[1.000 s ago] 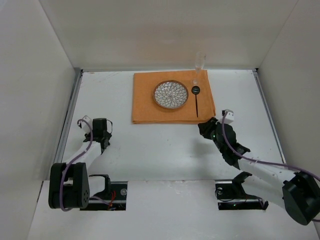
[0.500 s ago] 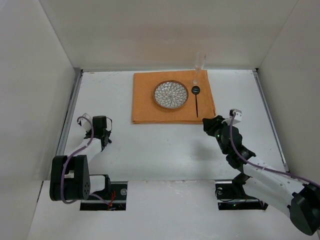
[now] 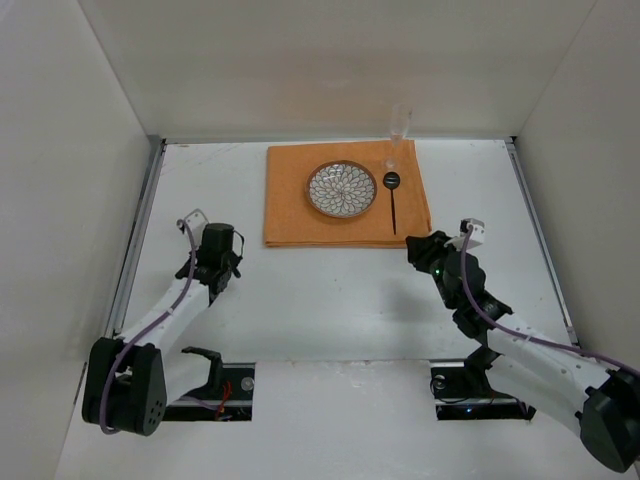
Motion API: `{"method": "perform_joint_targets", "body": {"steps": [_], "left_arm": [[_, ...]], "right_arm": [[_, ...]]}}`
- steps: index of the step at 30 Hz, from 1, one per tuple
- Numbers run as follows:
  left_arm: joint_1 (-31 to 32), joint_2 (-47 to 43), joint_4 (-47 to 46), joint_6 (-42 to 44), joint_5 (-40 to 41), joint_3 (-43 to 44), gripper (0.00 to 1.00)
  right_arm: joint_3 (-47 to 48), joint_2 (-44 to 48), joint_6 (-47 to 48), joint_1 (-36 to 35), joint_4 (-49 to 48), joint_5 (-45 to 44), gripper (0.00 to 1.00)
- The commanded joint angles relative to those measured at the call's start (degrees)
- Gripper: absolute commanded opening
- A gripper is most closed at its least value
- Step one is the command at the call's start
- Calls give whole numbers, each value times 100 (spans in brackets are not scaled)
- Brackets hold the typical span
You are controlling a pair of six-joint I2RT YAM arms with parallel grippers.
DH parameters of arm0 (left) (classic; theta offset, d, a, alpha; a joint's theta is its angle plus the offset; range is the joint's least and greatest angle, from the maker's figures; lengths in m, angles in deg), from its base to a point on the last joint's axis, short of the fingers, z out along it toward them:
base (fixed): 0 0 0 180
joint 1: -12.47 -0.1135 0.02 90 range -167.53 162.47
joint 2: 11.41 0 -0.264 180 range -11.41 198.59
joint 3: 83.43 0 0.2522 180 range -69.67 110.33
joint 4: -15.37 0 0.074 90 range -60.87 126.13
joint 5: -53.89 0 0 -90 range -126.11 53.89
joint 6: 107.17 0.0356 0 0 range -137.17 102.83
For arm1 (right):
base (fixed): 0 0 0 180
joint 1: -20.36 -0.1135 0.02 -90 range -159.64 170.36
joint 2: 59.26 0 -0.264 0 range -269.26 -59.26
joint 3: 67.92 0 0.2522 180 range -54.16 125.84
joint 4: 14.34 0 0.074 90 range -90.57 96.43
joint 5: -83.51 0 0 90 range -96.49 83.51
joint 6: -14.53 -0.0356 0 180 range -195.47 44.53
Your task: Set the dinner table for one person
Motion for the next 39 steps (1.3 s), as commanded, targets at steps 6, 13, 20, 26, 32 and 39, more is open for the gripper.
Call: {"method": "perform_joint_targets", "body": {"steps": [6,13,20,26,32,39], "left_arm": [[1063,786,-668,944,-167,1469,0],[1205,2553,-977,1622,-1002,2823,0],[1126,3766,-933,1912,-1310,3746,0],[1073,4286,-915,1921,-1617,4178,0],[1046,4611,-845,1868,-1723,4362,0],[1046,4857,-950,1763,-1723,4362,0]], "right_arm": [[35,5,19,56,-241,-46,37],[79,-145,89,12,-268,-170,39],[88,-66,133,-23,-181,-179,39],[70,-30,142,-58,-207,-179,39],[140,-241,151,-58,-216,-144,40],[193,-382,151,-85,-215,-126,41]]}}
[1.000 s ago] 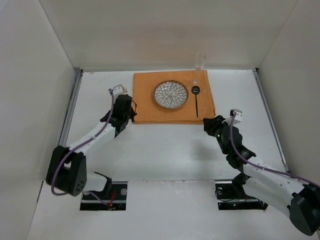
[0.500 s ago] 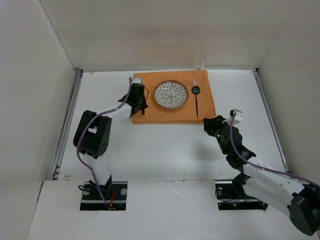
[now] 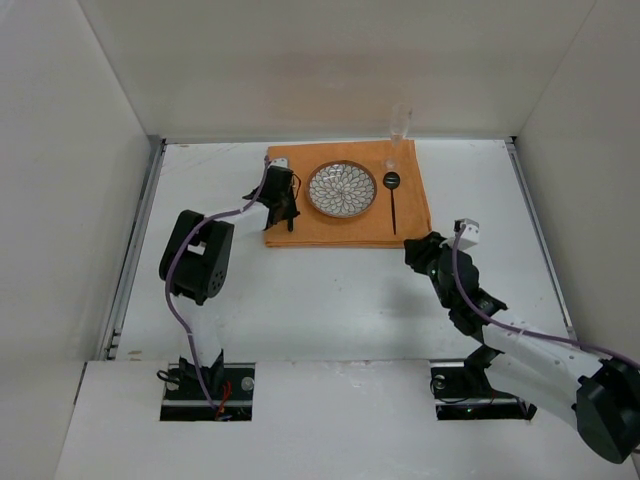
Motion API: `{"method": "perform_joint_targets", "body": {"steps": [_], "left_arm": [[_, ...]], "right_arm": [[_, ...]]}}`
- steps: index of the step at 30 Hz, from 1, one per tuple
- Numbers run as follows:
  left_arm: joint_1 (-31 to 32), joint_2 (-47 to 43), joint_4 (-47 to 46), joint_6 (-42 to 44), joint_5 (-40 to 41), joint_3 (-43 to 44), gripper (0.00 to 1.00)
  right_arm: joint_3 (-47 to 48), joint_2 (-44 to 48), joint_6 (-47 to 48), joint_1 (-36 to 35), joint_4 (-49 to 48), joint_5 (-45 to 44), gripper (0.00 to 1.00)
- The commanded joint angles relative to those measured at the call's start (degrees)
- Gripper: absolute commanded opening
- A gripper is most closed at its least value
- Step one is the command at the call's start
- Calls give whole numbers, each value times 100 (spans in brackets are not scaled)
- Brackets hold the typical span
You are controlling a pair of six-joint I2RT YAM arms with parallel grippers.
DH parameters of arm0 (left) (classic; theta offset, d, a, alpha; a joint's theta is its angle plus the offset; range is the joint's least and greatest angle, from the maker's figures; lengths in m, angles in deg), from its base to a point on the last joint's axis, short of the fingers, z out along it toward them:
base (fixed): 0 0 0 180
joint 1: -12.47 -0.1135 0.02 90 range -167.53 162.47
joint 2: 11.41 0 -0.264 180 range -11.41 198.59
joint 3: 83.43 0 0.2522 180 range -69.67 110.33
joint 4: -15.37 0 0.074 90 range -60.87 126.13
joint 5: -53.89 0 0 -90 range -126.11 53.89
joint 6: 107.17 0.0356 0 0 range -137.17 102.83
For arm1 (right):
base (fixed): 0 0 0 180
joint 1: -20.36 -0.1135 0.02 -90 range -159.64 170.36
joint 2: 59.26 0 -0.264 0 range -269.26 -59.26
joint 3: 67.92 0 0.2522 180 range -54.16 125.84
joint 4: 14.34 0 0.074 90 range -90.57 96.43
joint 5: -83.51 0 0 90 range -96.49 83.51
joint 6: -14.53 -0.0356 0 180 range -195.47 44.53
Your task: Set the dinner table for one person
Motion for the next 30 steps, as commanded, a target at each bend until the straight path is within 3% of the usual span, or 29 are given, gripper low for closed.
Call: {"method": "perform_joint_targets", "body": {"steps": [1,9,14,27,28,29,30], "left_arm": [[-23,36,-17,-10,-154,240,0],[-66,220,1,-80,-136,241,1],[-93,195,-43,-151,-136,100,8],[-31,-1035,-298,-291,373,-594,58],[3,-1193,-298,-335,452,-664,67],[30,-1377,-298,-379,505,-760,100],[74,-1588,-324,-388,540,-866,100]], "right_arm": [[176,-6,98,-72,-259,-65,41],[123,143,72,-80,-242,-30,42],[114,152,63,-72,-251,-13,50],[158,126,54,-28,-189,58,59],[150,169,72,-45,-198,-3,59],[106,196,72,-45,-250,-21,59],[97,196,55,-28,-250,-21,59]]}}
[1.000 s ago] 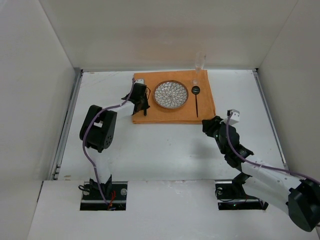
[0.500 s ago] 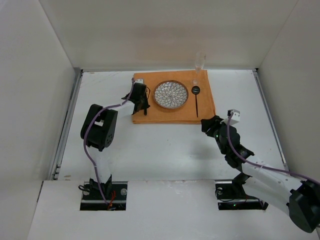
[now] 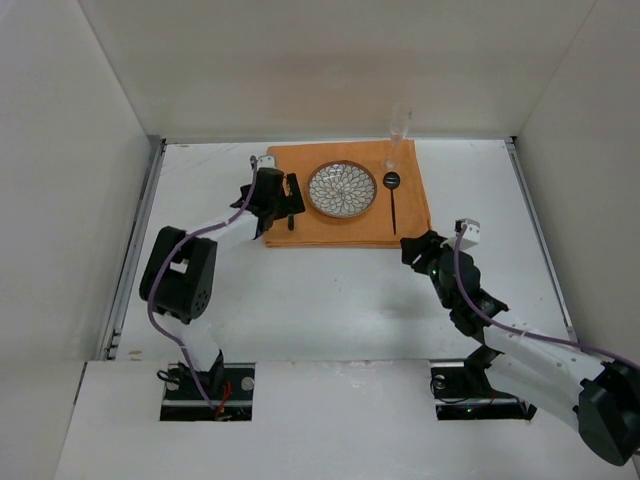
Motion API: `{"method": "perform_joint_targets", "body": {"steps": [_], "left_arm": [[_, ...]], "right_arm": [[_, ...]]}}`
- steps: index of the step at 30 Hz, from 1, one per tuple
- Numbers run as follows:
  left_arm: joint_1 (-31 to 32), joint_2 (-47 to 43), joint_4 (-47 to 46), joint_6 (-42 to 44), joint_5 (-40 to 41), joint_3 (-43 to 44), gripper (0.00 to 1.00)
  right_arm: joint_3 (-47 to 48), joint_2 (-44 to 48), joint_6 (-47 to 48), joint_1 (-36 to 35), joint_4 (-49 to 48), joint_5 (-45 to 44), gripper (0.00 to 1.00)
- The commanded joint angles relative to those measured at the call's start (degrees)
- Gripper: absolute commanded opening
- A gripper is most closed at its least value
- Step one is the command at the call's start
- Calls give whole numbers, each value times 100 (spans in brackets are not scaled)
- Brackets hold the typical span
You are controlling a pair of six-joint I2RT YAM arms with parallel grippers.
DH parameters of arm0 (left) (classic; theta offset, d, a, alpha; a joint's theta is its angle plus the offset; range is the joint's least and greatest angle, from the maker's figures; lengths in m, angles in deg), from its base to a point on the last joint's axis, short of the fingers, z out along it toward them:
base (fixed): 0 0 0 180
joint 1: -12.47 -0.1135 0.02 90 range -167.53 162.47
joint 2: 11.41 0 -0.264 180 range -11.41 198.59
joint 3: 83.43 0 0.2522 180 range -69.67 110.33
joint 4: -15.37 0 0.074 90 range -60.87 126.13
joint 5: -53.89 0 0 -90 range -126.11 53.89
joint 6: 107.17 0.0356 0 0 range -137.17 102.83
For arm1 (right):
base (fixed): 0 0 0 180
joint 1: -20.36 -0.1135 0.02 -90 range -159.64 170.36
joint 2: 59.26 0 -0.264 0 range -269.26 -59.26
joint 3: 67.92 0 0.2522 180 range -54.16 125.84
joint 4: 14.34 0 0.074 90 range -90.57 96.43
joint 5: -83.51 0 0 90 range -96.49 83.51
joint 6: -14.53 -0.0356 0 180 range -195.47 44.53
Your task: Set the dinner table for one person
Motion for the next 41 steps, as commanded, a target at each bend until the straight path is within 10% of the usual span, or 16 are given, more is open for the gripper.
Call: {"method": "perform_joint_targets", "body": {"steps": [1,13,27,41], "left_arm": [[129,-1005,-95,-86,267,-344,100],[419,-4443,-447,-859,1480,-3499,100],[103,-5070,291,-2398,1806,-4951,100],[278,-4497,318,-2196,1920,-4503,100]], "right_arm": [[103,113,26,33,-216,1,57],[446,-975,-9,-54,-268,299,9],[412,-1417,-27,-256,-584,72,49],[393,-1302,-36,-177,-550,159,53]]}}
